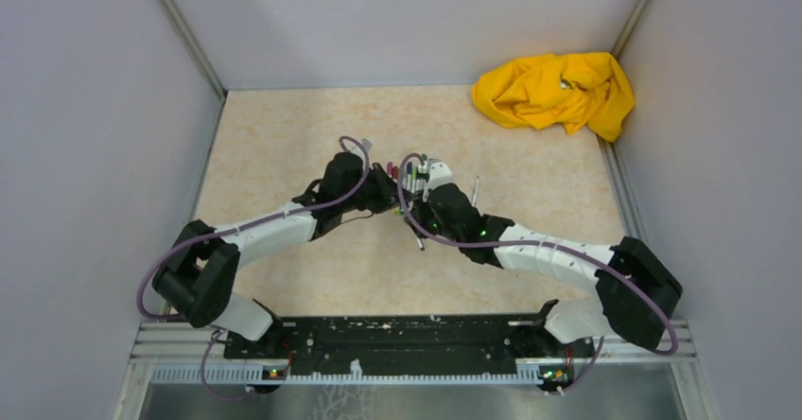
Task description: Open the pen caps
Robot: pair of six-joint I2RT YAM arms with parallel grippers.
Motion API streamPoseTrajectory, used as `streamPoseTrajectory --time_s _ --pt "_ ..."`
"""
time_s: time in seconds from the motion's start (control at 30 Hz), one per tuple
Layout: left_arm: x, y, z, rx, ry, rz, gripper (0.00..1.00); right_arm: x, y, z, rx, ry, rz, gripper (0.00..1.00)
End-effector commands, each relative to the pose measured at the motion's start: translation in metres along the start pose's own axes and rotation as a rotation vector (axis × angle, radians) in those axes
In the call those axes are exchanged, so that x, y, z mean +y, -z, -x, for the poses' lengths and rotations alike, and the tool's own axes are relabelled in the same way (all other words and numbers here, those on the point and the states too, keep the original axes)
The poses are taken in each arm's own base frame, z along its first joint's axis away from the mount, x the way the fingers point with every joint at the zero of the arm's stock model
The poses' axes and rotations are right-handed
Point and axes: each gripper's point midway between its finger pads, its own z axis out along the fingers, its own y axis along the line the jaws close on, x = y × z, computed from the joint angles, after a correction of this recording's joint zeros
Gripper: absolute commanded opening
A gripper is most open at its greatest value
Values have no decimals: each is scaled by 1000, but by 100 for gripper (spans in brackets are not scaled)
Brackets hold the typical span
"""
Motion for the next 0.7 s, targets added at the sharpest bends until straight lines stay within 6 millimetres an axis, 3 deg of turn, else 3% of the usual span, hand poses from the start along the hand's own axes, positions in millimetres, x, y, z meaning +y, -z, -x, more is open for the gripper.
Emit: streamPoseTrajectory --time_s 0.0,0.17,0.3,0.5,0.67 --pt "-16 -1 72 -117 -14 -33 0 -4 12 -24 13 -20 16 0" --pt "-14 3 114 -163 -15 -13 0 -19 16 -43 21 -35 -19 0" --pt "2 6 121 -181 -55 58 0 -31 16 -32 -6 -38 -101 0" --pt "79 11 104 -151 -95 367 0 -61 8 0 -12 -66 -251 0" --pt "128 25 97 -176 -115 561 12 -93 -9 23 -10 -102 -378 0"
